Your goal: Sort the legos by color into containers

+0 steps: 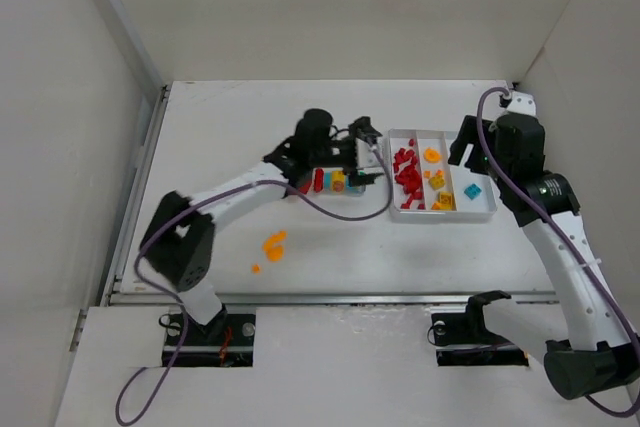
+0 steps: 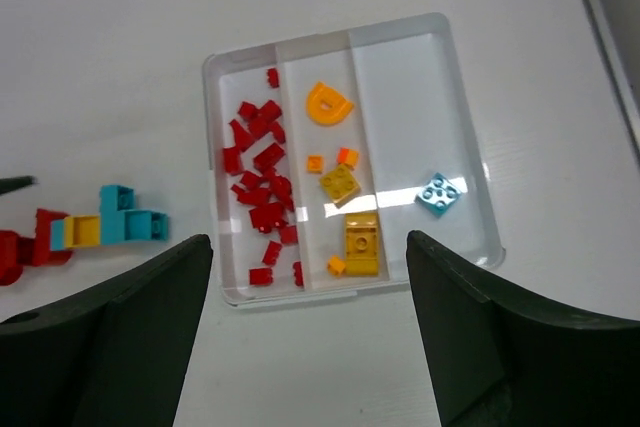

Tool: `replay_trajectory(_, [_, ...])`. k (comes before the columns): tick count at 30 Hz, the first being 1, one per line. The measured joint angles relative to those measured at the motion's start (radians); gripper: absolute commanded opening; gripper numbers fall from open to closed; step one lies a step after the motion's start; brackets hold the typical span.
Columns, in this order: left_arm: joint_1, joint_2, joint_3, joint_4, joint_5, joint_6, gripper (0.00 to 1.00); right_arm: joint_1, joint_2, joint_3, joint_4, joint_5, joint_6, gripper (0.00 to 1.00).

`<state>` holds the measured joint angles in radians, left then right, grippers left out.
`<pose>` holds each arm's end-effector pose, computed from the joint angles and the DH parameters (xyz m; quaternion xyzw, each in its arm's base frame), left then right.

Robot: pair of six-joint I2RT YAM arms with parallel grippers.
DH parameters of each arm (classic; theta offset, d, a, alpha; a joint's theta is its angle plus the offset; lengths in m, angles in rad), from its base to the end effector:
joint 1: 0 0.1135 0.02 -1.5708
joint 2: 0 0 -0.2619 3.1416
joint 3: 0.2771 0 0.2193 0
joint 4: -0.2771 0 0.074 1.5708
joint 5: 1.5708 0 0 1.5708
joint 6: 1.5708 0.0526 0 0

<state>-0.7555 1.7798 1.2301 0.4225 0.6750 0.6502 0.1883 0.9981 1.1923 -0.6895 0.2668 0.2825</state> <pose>0.2684 -0.2980 0.2961 0.6248 0.3990 -0.2810 0.6095 0.1826 0.0207 0.3739 0.1081 0.8471 0.0073 0.5203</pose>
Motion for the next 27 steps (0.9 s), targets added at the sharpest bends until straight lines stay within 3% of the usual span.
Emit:
replay_trajectory(1, [0.031,-0.077,-0.007,-0.087,0.01,0.082,0.73,0.012,-0.002,-0.008,0.012,-0.021,-0.001,0.84])
replay_trajectory(4, [0.134,-0.264,-0.008,-0.333,0.036,0.297,0.61,0.092,-0.001,-0.051,0.05,-0.082,-0.004,0.84])
replay_trajectory(8, [0.309,-0.425,-0.061,-0.661,0.043,0.523,0.35,0.283,0.084,-0.083,0.088,-0.127,-0.007,0.84])
replay_trajectory(9, [0.348,-0.457,-0.092,-0.718,0.04,0.542,0.23,0.336,0.126,-0.083,0.106,-0.134,-0.008,0.84])
replay_trajectory(13, [0.519,-0.615,-0.272,-0.818,-0.01,0.48,0.03,0.534,0.348,-0.049,0.158,-0.159,-0.04,0.84])
replay_trajectory(15, [0.584,-0.777,-0.405,-0.76,-0.126,0.345,0.0,0.617,0.487,-0.001,0.187,-0.175,-0.076,0.84])
replay_trajectory(18, [0.59,-0.961,-0.526,-0.657,-0.278,0.216,0.0,0.712,0.685,0.099,0.218,-0.213,-0.155,0.84])
replay_trajectory(21, [0.567,-1.182,-0.672,-0.53,-0.52,0.093,0.0,0.771,0.856,0.224,0.243,-0.245,-0.234,0.84])
replay_trajectory(25, [0.499,-1.362,-0.755,-0.486,-0.798,-0.033,0.01,0.794,0.965,0.296,0.278,-0.294,-0.333,0.84])
replay_trajectory(27, [0.464,-1.399,-0.756,-0.484,-0.898,-0.094,0.08,0.797,0.98,0.299,0.286,-0.314,-0.386,0.84])
